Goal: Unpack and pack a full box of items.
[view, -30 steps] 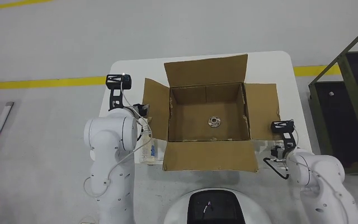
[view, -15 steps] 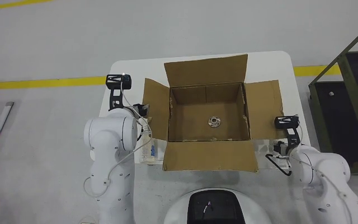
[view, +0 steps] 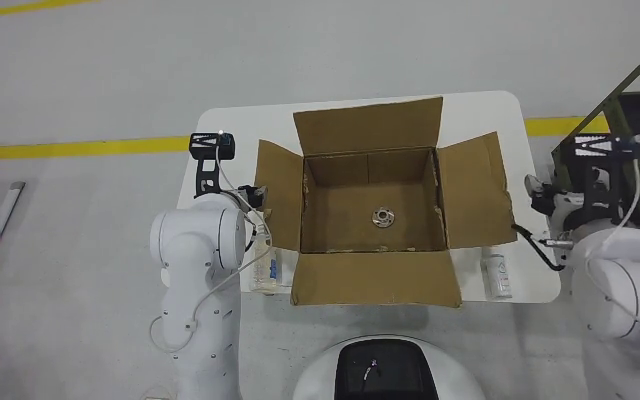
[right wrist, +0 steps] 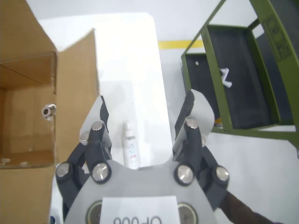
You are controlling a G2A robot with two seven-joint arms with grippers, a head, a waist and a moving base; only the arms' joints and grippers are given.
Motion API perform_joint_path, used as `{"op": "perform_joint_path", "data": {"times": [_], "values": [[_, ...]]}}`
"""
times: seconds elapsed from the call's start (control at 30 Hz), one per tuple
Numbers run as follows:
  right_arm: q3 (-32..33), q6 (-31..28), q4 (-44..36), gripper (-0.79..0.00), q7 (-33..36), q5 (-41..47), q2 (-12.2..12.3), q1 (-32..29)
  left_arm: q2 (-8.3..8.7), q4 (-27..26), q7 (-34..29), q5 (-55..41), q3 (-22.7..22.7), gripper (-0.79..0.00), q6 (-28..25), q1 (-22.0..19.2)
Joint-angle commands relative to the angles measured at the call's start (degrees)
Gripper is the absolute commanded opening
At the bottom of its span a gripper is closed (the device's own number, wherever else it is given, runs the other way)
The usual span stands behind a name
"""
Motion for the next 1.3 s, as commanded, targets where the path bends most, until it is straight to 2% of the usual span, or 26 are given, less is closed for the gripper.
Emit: {"op": "perform_joint_path", "data": {"times": [0.0, 0.07, 0.1, 0.27, 0.43, 0.6, 0.7, 0.8, 1.27], "values": [[-2.98, -0.67, -0.02, -0.656, 1.31, -0.21, -0.1, 3.11, 0.0, 0.0, 0.0, 0.0, 0.0, 0.0, 0.0, 0.0], [-6.61, -1.76, -0.02, -0.77, 3.74, -0.3, -0.25, 5.75, 0.0, 0.0, 0.0, 0.0, 0.0, 0.0, 0.0, 0.0], [-8.5, -1.91, -0.02, -0.785, 4.55, -0.35, -0.37, 6.95, 0.0, 0.0, 0.0, 0.0, 0.0, 0.0, 0.0, 0.0], [-17.8, -1.26, 7.74, -0.785, 5.6, -0.28, -1.19, 11.84, 0.0, 0.0, 0.0, 0.0, 0.0, 0.0, 0.0, 0.0], [-24.77, 2.57, 20.25, -0.785, 3.01, 2.57, -2.46, 14.79, 0.0, 0.0, 0.0, 0.0, 0.0, 0.0, 0.0, 0.0], [-27.34, 4.83, 30.65, -0.785, 2.42, 5.66, -3.42, 16.76, 0.0, 0.0, 0.0, 0.0, 0.0, 0.0, 0.0, 0.0], [-27.85, 5.83, 35.28, -0.785, 2.6, 6.48, -3.82, 17.89, 0.13, -0.42, 3.13, 0.25, -0.91, 0.0, 0.27, 1.58], [-28.32, 6.21, 38.71, -0.785, 2.27, 8.19, -4.25, 18.94, 0.21, -1.56, 3.6, 0.3, -2.06, 0.0, 0.87, 1.96], [-28.92, 6.01, 40.84, -0.785, 1.45, 9.26, -4.7, 19.99, 0.49, -2.85, 5.73, 2.97, -6.16, 0.0, 4.24, 2.27]]}}
